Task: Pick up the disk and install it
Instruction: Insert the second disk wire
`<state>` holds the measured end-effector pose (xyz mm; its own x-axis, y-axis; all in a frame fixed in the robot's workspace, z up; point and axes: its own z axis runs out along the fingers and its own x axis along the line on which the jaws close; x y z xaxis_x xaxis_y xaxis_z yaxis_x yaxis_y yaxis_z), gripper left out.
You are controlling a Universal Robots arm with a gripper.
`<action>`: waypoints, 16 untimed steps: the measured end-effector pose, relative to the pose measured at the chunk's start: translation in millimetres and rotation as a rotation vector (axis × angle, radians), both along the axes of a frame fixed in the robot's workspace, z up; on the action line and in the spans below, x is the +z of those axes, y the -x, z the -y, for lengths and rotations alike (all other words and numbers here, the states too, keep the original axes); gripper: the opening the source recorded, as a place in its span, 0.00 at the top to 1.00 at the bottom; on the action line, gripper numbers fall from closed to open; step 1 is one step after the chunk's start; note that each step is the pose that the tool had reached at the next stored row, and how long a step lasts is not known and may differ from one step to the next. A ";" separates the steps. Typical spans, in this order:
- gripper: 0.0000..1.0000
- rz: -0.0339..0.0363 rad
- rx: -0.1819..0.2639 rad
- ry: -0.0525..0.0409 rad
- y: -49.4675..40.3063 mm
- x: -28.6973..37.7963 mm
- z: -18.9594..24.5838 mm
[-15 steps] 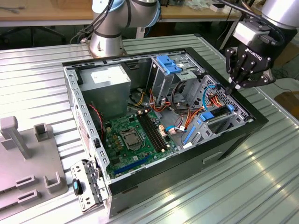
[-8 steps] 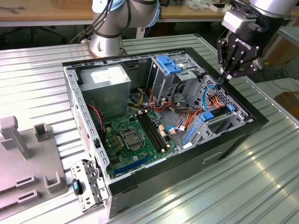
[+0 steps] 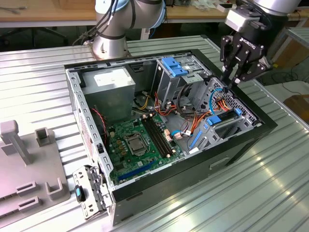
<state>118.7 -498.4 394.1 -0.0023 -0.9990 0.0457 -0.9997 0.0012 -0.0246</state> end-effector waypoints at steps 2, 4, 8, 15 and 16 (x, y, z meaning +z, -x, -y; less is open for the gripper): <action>0.64 0.0001 0.000 0.0004 0.7 -2.8 -4.4; 0.64 0.0002 0.000 0.0060 0.8 -5.7 -4.9; 0.64 0.0003 0.000 0.0233 0.9 -11.6 -4.9; 0.65 0.0007 0.000 0.0629 0.9 -17.5 -4.9; 0.72 0.0006 0.000 0.0672 0.9 -17.4 -4.9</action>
<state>117.8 -493.5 376.7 -0.0023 -0.9936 0.1127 -0.9997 -0.0005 -0.0253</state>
